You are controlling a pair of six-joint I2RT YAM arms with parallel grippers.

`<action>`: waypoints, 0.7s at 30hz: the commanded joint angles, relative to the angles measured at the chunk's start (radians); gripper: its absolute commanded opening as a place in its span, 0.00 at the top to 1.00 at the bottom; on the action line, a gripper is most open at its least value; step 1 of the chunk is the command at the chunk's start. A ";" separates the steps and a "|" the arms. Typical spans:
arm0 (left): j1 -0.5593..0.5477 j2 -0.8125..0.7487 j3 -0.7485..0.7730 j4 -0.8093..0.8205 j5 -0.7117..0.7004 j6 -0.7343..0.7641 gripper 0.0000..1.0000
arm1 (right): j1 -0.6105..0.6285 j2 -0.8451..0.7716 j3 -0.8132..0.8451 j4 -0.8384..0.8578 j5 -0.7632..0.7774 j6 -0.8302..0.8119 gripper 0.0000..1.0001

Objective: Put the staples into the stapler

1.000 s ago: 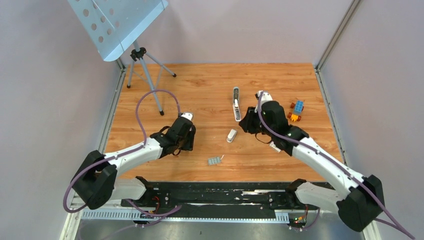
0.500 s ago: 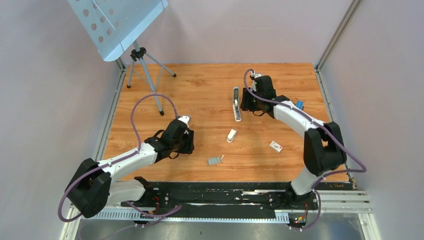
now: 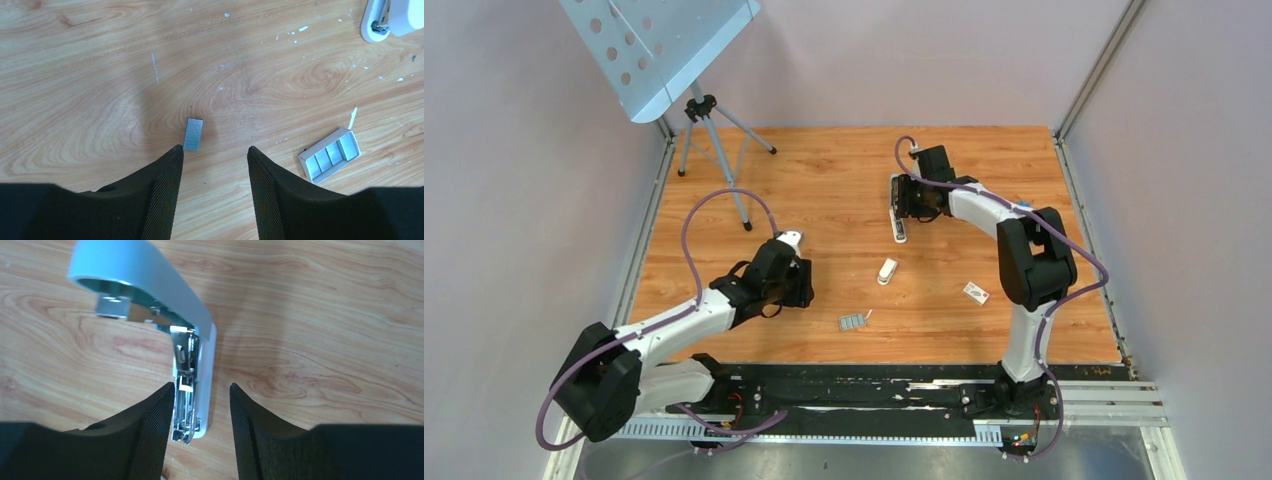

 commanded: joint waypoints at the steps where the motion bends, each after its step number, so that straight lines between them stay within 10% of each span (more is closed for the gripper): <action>1: 0.007 -0.061 -0.007 -0.013 -0.022 -0.004 0.46 | 0.014 0.056 0.032 -0.054 0.063 -0.005 0.53; 21: 0.007 -0.266 -0.049 -0.092 -0.052 -0.004 0.46 | 0.071 0.068 0.141 -0.127 0.148 0.035 0.54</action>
